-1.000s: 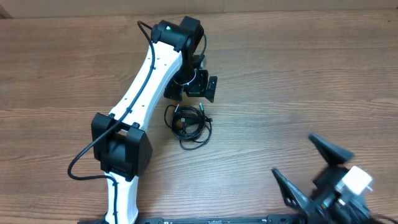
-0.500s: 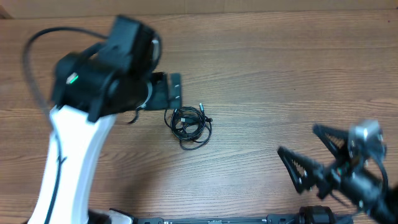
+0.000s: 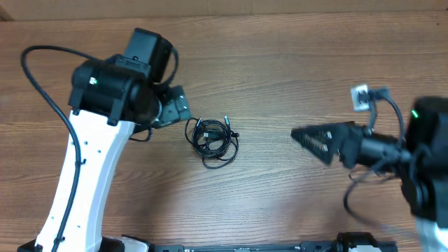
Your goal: Untangle cables
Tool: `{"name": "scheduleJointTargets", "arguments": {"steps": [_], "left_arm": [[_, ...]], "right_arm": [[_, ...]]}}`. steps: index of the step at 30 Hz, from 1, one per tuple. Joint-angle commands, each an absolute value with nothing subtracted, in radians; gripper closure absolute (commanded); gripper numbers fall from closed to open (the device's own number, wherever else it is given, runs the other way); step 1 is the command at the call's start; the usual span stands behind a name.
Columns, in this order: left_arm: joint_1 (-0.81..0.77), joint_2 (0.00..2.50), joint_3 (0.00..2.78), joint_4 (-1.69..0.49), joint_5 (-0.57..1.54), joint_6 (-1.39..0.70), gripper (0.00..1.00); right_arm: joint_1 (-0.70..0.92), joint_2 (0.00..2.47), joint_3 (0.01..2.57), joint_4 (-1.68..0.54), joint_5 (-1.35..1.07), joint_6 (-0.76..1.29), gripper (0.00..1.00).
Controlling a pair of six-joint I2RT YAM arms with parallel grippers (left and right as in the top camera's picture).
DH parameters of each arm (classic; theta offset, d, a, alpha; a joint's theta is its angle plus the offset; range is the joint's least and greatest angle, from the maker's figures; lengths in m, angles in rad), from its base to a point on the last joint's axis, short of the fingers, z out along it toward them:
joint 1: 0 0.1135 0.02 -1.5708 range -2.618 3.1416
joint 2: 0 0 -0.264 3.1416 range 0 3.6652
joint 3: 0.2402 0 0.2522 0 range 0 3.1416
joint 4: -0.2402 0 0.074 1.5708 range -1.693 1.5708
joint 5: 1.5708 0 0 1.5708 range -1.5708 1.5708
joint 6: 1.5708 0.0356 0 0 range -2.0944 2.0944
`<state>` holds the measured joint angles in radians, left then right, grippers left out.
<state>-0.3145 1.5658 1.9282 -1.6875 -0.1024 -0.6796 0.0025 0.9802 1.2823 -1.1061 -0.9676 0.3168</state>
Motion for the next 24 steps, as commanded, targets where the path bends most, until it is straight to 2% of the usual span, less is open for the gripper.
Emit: {"name": "scheduleJointTargets", "arguments": {"steps": [1, 5, 8, 13, 18, 24], "left_arm": [[-0.250, 1.578, 1.925, -1.690, -0.156, -0.729, 0.01], [-0.218, 1.600, 1.904, -1.685, -0.160, -0.670, 0.00], [-0.218, 1.621, 1.872, -1.675, -0.160, -0.649, 0.00], [-0.216, 1.674, 1.865, -1.679, -0.168, -0.649, 0.01], [-0.208, 1.703, 1.864, -1.673, -0.203, -0.651, 0.01], [-0.197, 1.720, 1.861, -1.671, -0.201, -0.650, 0.01]], "right_arm": [[0.039, 1.083, 1.299, -1.147, -0.859, 0.404, 0.05], [0.153, 1.201, 1.293, -1.147, -0.850, 0.404, 0.00], [0.264, 1.286, 1.293, -1.115, -0.777, 0.419, 0.00], [0.443, 1.428, 1.293, -1.098, -0.454, 0.662, 0.00], [0.518, 1.542, 1.293, -1.079, -0.298, 0.764, 0.00], [0.549, 1.633, 1.290, -1.006, -0.292, 0.812, 0.01]]}}
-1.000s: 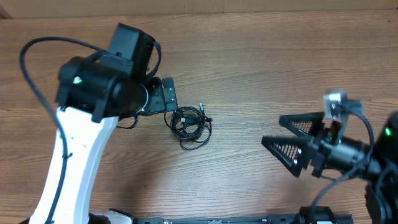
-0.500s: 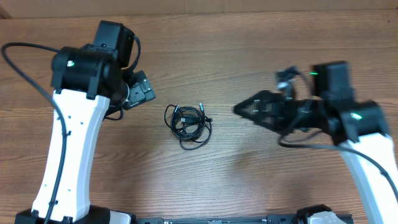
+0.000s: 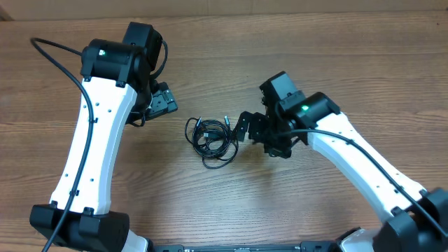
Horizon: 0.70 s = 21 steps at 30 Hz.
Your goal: Untangle cables
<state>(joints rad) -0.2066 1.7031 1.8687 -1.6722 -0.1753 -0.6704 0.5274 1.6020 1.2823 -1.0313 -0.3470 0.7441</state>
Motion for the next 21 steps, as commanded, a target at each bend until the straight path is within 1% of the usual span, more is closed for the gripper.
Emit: {"name": "scheduleJointTargets", "arguments": {"steps": [1, 6, 8, 12, 13, 17, 21], "left_arm": [[-0.197, 1.721, 1.861, -1.671, -0.198, -0.650, 0.01], [-0.197, 1.728, 1.860, -1.671, -0.181, -0.650, 0.00], [-0.197, 1.728, 1.860, -1.672, -0.165, -0.649, 0.00], [-0.197, 1.728, 1.860, -1.665, -0.086, -0.567, 0.00], [-0.197, 1.728, 1.860, -1.663, -0.076, -0.541, 0.00], [-0.197, 1.728, 1.858, -1.663, -0.077, -0.538, 0.00], [-0.197, 1.728, 1.858, -1.663, -0.077, -0.538, 0.00]], "right_arm": [[0.555, 1.643, 1.288, -0.994, -0.292, 0.812, 0.01], [0.598, 1.704, 1.282, -0.922, -0.288, 0.812, 0.04], [0.613, 1.733, 1.282, -0.897, -0.283, 0.812, 0.07], [0.630, 1.794, 1.282, -0.861, -0.281, 0.844, 0.18], [0.631, 1.810, 1.282, -0.860, -0.281, 0.851, 0.23], [0.633, 1.834, 1.282, -0.847, -0.281, 0.865, 0.34], [0.634, 1.845, 1.280, -0.831, -0.270, 0.865, 0.35]]}}
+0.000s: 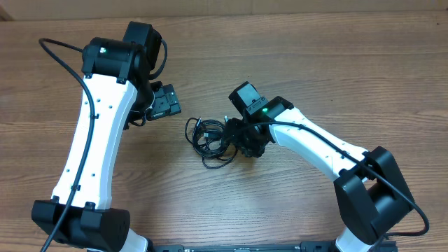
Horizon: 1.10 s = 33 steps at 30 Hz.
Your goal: Untangle cables
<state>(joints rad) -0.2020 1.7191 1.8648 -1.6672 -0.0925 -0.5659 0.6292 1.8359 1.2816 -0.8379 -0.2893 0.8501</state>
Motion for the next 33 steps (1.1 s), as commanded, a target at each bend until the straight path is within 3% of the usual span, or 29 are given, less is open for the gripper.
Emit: {"name": "scheduleJointTargets", "arguments": {"steps": [1, 22, 27, 33], "left_arm": [[-0.197, 1.728, 1.858, -1.663, -0.077, -0.538, 0.00], [-0.197, 1.728, 1.858, -1.657, -0.077, -0.538, 0.00], [-0.197, 1.728, 1.858, -1.656, -0.077, -0.538, 0.00], [-0.197, 1.728, 1.858, -1.657, -0.077, -0.538, 0.00]], "right_arm": [[0.634, 1.845, 1.279, -0.831, -0.270, 0.865, 0.35], [0.706, 1.863, 1.261, -0.833, -0.138, 0.891, 0.36], [0.706, 1.864, 1.261, -0.820, -0.131, 0.890, 0.44], [0.706, 1.865, 1.241, -0.790, -0.097, 0.891, 0.45]]}}
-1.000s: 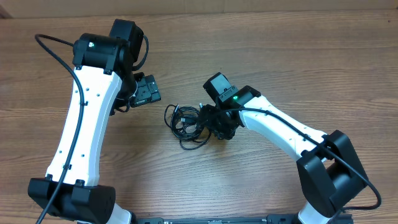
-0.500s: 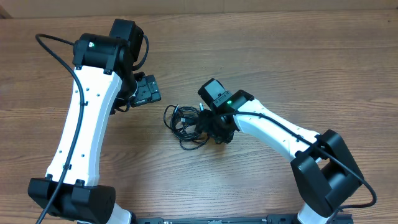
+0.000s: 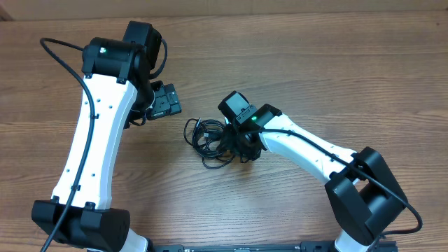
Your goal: Untangle cables
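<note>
A small tangle of black cables (image 3: 205, 138) lies on the wooden table near the middle, with short plug ends sticking out at its top. My right gripper (image 3: 229, 142) is down at the right edge of the tangle, its fingers hidden under the wrist, so open or shut does not show. My left gripper (image 3: 168, 103) hovers above and to the left of the tangle, apart from it; how its jaws stand is unclear.
The wooden table (image 3: 350, 77) extends around the tangle. The left arm's white link (image 3: 91, 161) runs down the left side with a black hose looping off it. The right arm's white link (image 3: 308, 150) crosses from the lower right.
My right gripper has shifted a little further left, onto the right edge of the cable tangle. The left arm and the tangle look unchanged.
At first my right gripper was far right, open, and the left gripper sat close to the tangle's upper left. The right arm then reached to just right of the cables, then touched their edge, and now sits over that edge. The left arm has held still lately.
</note>
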Tool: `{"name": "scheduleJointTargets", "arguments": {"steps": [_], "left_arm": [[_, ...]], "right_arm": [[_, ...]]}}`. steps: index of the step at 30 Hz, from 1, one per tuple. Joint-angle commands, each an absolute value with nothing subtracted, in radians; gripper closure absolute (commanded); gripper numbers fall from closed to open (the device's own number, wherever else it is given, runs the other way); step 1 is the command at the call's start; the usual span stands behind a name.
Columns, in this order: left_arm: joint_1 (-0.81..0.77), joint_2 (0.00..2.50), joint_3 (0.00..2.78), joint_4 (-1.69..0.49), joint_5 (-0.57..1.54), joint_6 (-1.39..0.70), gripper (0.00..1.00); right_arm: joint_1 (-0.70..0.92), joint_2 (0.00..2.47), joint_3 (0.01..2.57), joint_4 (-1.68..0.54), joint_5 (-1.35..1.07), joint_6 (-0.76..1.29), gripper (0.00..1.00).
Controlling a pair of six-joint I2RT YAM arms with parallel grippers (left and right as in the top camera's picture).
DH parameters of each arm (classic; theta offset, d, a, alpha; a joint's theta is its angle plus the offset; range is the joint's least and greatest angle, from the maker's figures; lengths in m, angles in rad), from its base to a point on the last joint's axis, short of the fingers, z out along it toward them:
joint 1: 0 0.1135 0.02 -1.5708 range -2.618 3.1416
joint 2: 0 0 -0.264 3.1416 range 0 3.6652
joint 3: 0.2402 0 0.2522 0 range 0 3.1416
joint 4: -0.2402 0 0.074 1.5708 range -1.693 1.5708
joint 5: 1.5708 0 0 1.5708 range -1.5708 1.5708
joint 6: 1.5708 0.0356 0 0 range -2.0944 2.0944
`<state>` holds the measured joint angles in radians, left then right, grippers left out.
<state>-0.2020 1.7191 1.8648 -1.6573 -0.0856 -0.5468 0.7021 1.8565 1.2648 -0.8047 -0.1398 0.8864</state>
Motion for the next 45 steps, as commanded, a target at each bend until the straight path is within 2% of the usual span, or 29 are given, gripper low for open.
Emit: {"name": "scheduleJointTargets", "arguments": {"steps": [1, 5, 10, 21, 31, 38, 45], "left_arm": [[-0.197, 1.728, 1.858, -1.657, -0.077, -0.538, 0.00], [-0.197, 1.728, 1.855, -1.656, -0.077, -0.538, 0.00], [-0.197, 1.728, 1.852, -1.652, -0.077, -0.538, 0.00], [-0.197, 1.728, 1.852, -1.652, -0.077, -0.538, 0.00], [-0.197, 1.728, 1.852, -1.652, -0.076, -0.538, 0.00], [-0.197, 1.728, 1.852, -1.652, -0.052, -0.521, 0.00], [-0.197, 1.728, 1.852, -1.648, -0.051, -0.516, 0.00]], "right_arm": [[0.706, 1.865, 1.230, -0.780, -0.098, 0.891, 0.45], [0.706, 1.865, 1.196, -0.752, -0.098, 0.891, 0.48], [0.706, 1.865, 1.194, -0.745, -0.104, 0.891, 0.67], [0.706, 1.865, 1.200, -0.727, -0.113, 0.886, 0.96], [0.706, 1.810, 1.369, -0.854, -0.107, 0.733, 0.96], [0.706, 1.641, 1.592, -1.031, -0.023, 0.623, 0.96], [0.706, 1.477, 1.639, -1.035, -0.054, 0.521, 0.96]]}}
